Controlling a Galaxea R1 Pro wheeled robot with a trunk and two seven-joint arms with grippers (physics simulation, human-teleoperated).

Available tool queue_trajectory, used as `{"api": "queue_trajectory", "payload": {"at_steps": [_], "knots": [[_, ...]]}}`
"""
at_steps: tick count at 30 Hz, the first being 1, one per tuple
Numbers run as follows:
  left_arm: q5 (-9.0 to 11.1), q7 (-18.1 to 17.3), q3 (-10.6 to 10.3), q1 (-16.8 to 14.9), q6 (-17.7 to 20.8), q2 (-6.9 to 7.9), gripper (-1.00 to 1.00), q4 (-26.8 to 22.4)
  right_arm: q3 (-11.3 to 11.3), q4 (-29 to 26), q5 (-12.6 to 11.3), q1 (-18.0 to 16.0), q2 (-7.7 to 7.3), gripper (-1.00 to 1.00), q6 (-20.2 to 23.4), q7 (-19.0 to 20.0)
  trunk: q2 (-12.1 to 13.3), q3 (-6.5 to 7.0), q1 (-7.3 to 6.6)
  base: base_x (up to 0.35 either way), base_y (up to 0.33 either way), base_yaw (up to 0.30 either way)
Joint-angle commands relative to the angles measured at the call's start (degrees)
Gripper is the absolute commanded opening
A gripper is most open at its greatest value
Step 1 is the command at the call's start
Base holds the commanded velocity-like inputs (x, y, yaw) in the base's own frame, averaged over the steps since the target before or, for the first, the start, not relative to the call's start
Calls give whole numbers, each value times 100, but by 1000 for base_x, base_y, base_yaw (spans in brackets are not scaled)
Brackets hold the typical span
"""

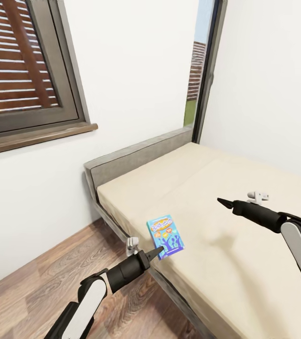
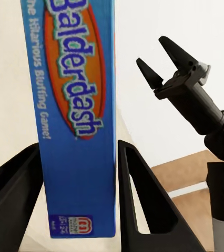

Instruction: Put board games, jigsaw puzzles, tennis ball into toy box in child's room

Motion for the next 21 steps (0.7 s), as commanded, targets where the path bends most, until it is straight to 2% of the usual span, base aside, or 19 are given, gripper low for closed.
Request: {"api": "queue_trajectory", "payload": {"at_steps": [1,5,10,14,21], "knots": [[37,11,7,-10,51,-2,-100,2,-10,-1,18,-4,-2,100,29,32,40,15,-24,0,0,-97],[33,105,10,-138,104,-29,-100,30,-30,-2,11,-4,-26,100,29,34,200,89,-111,0,0,-40],[68,452,8,-493,310,-85,-100,61,-57,-7,-8,-4,-48,100,205,37,401,180,-221,0,0,-64],[205,651,6,-838,485,-108,-100,72,-66,-52,-12,-4,-50,100,385,41,561,252,-309,0,0,-183],[443,1078,-30,-1178,615,-160,-100,94,-70,-130,-14,-4,-54,100,518,41,842,377,-463,0,0,-171]]}}
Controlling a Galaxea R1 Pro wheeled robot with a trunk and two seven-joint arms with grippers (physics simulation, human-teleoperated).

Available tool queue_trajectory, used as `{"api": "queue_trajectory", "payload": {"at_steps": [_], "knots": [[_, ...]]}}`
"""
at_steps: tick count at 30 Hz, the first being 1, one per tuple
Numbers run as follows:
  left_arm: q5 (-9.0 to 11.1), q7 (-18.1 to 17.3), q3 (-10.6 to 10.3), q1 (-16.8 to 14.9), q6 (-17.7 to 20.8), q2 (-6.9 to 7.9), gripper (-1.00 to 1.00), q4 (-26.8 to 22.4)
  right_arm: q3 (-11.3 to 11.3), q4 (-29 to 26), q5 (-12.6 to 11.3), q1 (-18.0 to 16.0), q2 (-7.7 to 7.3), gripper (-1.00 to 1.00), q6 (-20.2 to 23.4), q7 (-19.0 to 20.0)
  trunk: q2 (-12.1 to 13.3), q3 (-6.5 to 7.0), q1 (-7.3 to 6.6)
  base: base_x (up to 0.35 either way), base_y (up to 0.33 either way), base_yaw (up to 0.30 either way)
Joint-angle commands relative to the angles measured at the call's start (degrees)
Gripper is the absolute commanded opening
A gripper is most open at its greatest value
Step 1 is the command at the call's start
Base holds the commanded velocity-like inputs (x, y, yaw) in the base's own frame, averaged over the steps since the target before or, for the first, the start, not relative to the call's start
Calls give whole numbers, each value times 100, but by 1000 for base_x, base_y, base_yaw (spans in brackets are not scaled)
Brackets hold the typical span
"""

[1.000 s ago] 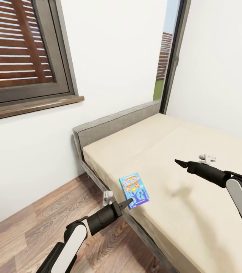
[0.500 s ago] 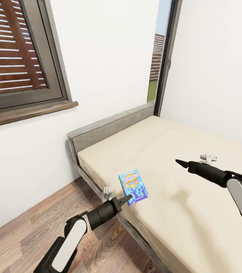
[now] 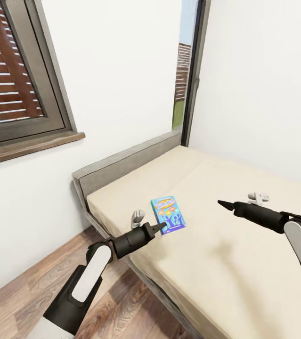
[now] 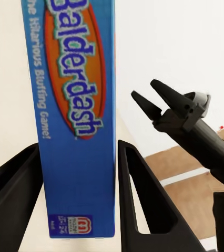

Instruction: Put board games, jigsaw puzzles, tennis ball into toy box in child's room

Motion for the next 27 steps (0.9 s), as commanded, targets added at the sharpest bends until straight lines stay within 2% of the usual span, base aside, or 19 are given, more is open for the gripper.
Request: {"api": "queue_trajectory", "payload": {"at_steps": [1,5,16,27], "knots": [[14,-3,5,-3,29,-2,-100,0,-8,-1,36,-4,0,100,27,44,40,13,-24,0,0,-96],[73,99,-7,-29,28,-6,-100,6,-9,-16,33,-4,0,100,50,45,200,85,-111,0,0,-59],[60,187,-23,15,-54,-9,-100,10,-10,-30,32,-4,15,100,71,44,200,85,-111,1,0,-18],[54,233,-27,120,-197,-3,-100,11,-10,-31,35,-4,13,100,77,42,200,85,-111,74,0,-27]]}}
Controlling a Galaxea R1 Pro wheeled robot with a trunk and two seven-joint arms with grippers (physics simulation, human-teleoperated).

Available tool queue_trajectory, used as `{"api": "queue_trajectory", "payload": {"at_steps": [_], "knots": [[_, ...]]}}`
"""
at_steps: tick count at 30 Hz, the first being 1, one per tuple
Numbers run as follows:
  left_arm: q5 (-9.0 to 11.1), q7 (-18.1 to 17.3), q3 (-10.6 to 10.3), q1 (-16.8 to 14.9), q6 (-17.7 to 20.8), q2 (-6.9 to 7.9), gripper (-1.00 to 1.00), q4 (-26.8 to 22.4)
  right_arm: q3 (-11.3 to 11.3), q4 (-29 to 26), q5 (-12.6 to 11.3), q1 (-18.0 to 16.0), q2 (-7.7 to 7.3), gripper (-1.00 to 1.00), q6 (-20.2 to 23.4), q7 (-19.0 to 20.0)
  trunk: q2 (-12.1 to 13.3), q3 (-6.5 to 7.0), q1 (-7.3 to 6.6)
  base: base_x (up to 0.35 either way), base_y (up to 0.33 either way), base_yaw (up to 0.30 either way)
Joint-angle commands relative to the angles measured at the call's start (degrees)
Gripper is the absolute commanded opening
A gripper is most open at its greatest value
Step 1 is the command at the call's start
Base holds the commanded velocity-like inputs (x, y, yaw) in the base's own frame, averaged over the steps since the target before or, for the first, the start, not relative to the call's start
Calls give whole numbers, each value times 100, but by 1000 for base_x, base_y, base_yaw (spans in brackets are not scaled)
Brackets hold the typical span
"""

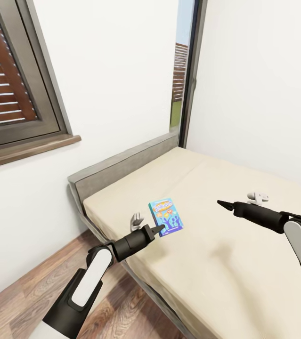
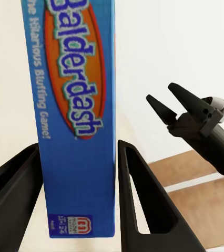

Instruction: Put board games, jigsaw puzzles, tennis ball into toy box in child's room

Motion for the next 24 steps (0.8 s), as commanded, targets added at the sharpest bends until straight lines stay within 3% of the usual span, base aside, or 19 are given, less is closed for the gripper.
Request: {"api": "queue_trajectory", "payload": {"at_steps": [1,24], "knots": [[26,-6,6,-2,30,-2,-100,0,-8,-1,36,-4,0,100,27,45,-2,-5,-1,32,0,-125],[85,-43,5,119,19,4,-100,-18,-14,-1,41,-4,-24,100,33,41,-2,-5,-1,6,0,-251]]}}
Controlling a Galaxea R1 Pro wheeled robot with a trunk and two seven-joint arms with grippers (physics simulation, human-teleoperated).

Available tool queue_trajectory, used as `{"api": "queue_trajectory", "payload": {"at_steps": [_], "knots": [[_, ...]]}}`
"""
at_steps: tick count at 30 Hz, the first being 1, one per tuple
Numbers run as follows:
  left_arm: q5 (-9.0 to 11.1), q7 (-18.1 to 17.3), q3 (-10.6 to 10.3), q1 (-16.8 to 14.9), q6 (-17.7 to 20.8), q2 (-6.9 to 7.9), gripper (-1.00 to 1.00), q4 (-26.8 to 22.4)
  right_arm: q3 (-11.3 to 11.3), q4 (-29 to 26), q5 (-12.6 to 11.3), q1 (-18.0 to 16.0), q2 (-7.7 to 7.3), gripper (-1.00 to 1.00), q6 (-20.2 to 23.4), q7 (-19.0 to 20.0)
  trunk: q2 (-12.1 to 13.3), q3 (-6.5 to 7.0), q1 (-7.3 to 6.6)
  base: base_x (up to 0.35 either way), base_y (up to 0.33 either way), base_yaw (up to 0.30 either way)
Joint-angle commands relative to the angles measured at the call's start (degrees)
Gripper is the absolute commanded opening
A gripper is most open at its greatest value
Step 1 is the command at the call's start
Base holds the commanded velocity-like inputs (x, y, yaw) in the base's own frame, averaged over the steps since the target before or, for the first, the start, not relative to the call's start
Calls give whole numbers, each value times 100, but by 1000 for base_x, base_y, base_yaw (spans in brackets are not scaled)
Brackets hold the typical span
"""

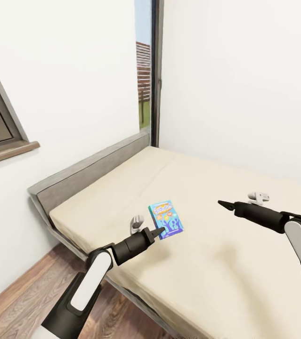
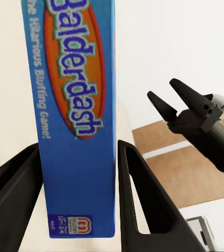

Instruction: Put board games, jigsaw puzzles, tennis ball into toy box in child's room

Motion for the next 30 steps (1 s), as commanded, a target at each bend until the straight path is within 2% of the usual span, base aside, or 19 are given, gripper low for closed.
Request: {"api": "queue_trajectory", "payload": {"at_steps": [1,3,30], "knots": [[40,-8,7,5,30,0,-100,-8,-7,-1,35,-4,-1,100,27,44,-2,-5,-1,0,0,-280],[36,-7,10,17,29,6,-100,-19,-5,-1,34,-4,-2,100,27,46,-2,-5,-1,0,0,-280],[15,-9,24,37,27,45,-100,-42,-10,-1,24,-4,-12,100,27,52,1081,480,-594,0,0,-281]]}}
